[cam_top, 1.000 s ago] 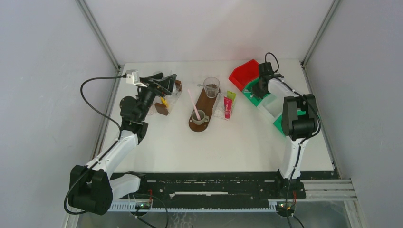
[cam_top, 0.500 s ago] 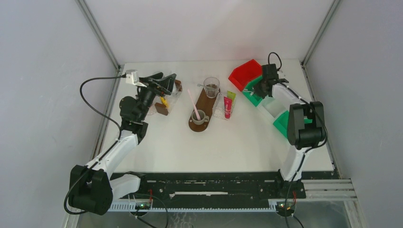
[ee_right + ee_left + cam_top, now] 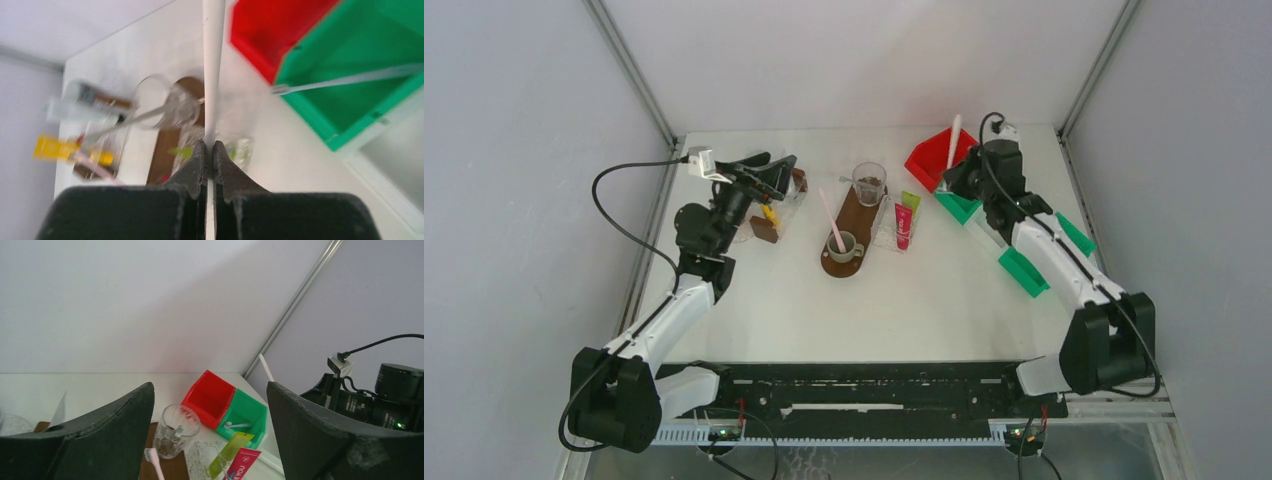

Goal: Prepare toiletry sets of a toothbrush and toothpaste on the tray
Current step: Pick up the toothbrush from the storage box.

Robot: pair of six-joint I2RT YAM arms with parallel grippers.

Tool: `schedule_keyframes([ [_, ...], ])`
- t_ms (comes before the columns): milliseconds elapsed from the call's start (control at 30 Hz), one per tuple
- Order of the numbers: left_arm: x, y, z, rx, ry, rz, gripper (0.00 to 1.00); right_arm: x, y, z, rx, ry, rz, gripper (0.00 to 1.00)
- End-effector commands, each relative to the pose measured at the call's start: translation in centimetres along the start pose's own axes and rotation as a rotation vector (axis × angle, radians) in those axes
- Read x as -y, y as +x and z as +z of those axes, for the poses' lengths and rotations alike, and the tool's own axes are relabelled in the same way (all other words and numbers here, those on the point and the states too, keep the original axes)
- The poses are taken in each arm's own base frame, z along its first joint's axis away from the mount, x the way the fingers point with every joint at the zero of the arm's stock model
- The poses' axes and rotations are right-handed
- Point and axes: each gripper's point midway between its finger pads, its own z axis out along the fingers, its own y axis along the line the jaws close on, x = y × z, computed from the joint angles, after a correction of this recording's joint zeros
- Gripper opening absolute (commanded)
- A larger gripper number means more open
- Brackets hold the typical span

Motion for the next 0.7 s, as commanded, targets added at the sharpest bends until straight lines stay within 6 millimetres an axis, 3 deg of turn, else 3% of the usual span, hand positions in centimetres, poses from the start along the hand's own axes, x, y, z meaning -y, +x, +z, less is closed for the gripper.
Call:
schedule_keyframes([
  [0, 3.0, -2.0, 0.2, 0.047, 0.113, -0.045, 0.86, -8.0, -1.5, -5.6, 0.139, -0.328, -0.359, 0.0],
  [267, 6.8, -2.5, 0.5, 0.013, 0.214, -0.212, 0.81, -14.4, 0.5, -12.0, 0.204, -0.609, -0.635, 0.0],
  [367, 8.3, -2.8, 0.8, -0.012, 0.26, -0.341, 0.78, -15.5, 1.3, -13.1, 0.195, -0.658, -0.673, 0.0],
  [500, 10.8, -3.7, 1.1, -0.013, 0.391, -0.506, 0.64, -16.8, 2.6, -14.0, 0.175, -0.69, -0.762, 0.0],
  [667, 13.3, -3.3, 0.8, -0.059, 0.446, -0.534, 0.62, -18.0, 3.9, -15.1, 0.144, -0.75, -0.819, 0.0],
])
